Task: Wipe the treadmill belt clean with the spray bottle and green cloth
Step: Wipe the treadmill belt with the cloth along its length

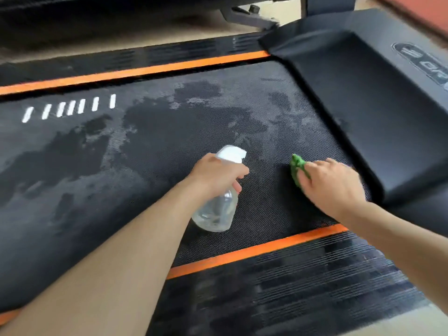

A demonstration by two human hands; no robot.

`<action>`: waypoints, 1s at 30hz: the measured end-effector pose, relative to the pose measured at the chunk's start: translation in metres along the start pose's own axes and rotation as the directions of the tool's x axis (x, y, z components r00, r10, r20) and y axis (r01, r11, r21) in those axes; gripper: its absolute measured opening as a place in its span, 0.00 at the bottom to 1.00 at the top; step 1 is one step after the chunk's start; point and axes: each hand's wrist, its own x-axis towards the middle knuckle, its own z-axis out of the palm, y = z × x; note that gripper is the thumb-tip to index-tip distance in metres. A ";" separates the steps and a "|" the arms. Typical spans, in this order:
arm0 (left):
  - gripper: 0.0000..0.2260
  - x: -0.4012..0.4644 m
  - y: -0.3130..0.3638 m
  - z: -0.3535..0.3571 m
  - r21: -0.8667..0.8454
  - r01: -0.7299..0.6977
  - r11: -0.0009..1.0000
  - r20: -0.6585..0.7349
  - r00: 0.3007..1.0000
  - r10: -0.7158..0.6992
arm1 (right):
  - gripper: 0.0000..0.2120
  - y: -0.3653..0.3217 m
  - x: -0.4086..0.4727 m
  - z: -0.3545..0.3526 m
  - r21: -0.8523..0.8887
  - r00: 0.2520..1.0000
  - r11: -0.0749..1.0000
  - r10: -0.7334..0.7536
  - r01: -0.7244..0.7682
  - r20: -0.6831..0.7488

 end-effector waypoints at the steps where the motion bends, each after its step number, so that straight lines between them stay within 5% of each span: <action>1: 0.18 -0.001 0.001 -0.002 -0.002 -0.007 1.000 0.004 1.000 0.007 | 0.22 0.002 0.003 -0.001 -0.017 0.992 0.992 0.126 -0.127 -0.014; 3: 0.12 -0.004 0.005 -0.002 0.006 -0.039 0.999 0.002 0.999 0.039 | 0.21 -0.019 -0.007 -0.006 -0.019 0.974 0.975 0.221 -0.221 0.047; 7: 0.18 -0.011 0.012 0.000 -0.017 -0.081 0.997 -0.013 0.997 0.081 | 0.17 -0.070 -0.053 -0.011 0.114 0.998 0.993 -0.031 0.026 0.045; 13: 0.10 -0.021 0.025 0.006 0.037 -0.110 0.993 -0.036 0.993 0.111 | 0.17 -0.070 -0.052 -0.008 0.097 1.000 0.995 -0.025 0.023 0.017; 17: 0.21 -0.020 0.025 0.003 -0.026 -0.095 0.995 -0.037 0.995 0.094 | 0.16 -0.069 -0.052 -0.006 0.121 0.999 0.992 -0.039 0.039 -0.001; 24: 0.12 -0.007 0.014 -0.007 -0.038 -0.128 0.991 -0.050 0.991 0.126 | 0.17 -0.053 -0.019 -0.005 0.046 0.995 0.994 -0.101 0.101 -0.021; 27: 0.14 0.001 0.002 -0.012 -0.072 -0.132 0.989 -0.071 0.989 0.127 | 0.20 -0.033 0.041 0.009 -0.025 0.993 0.994 0.109 -0.109 -0.038; 30: 0.10 0.004 -0.010 -0.014 -0.108 -0.139 0.984 -0.103 0.986 0.128 | 0.19 -0.036 0.089 0.017 0.030 0.894 0.893 0.448 -0.448 0.030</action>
